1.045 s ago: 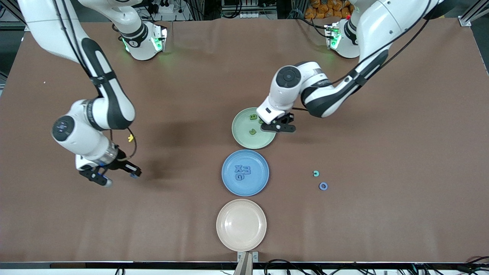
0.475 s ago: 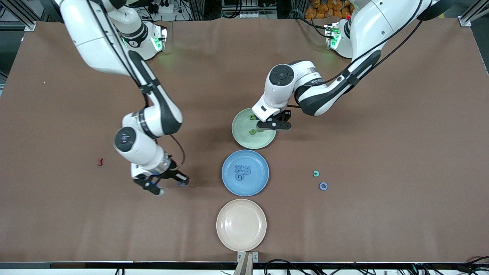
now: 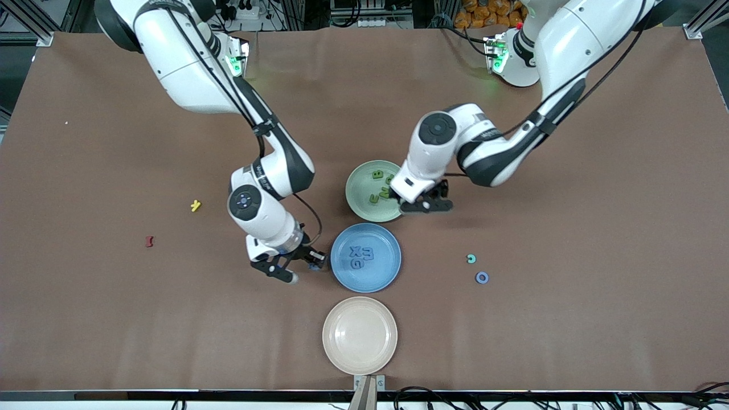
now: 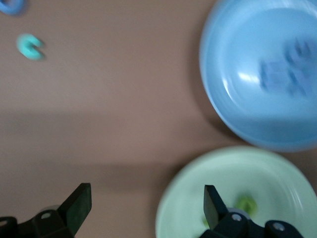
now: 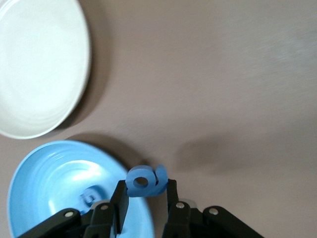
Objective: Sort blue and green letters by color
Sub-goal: 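Release blue a on the blue plate while the left gripper withdraws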
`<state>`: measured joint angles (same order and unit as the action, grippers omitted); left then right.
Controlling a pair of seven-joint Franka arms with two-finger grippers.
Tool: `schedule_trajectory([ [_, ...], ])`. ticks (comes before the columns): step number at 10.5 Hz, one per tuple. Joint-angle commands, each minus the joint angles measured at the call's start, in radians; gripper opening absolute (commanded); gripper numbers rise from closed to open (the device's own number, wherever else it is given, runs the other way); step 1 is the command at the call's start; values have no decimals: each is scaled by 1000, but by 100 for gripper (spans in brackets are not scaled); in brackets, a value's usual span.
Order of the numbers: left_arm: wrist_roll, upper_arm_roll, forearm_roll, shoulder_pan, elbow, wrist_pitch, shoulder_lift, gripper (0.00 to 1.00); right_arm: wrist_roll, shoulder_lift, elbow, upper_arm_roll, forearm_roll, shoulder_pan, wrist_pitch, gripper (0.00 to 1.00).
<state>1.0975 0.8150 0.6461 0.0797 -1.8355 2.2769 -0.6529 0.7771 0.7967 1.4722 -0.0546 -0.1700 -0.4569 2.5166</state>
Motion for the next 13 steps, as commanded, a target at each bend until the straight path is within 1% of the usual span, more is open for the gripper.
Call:
schedule_trajectory([
  [1,-57,-130,0,0,93,-13,18,100,30,53,-81,-13,-6,-37,37,17],
  [3,-74,-177,0,5,165,-29,22,100,72,73,-81,-19,-5,-71,102,18],
  [4,-158,-189,-8,31,209,-45,25,100,80,75,-81,-19,-5,-89,105,25],
  [5,-270,-189,-19,78,235,-53,24,100,91,76,-81,-19,-8,-98,103,46],
  [6,-342,-188,-19,122,236,-63,25,100,125,78,-79,-19,-8,-103,102,99],
  [8,-381,-186,-19,143,237,-88,33,100,151,76,-78,-17,3,-100,91,100],
  [10,-470,-183,-22,175,229,-126,51,100,145,70,-73,-14,35,-63,84,100],
  [11,-523,-192,-55,175,220,-138,73,100,142,65,-70,-14,76,-36,65,100],
  [13,-634,-273,-201,148,194,-138,128,100,114,52,-67,-16,163,29,-11,100],
])
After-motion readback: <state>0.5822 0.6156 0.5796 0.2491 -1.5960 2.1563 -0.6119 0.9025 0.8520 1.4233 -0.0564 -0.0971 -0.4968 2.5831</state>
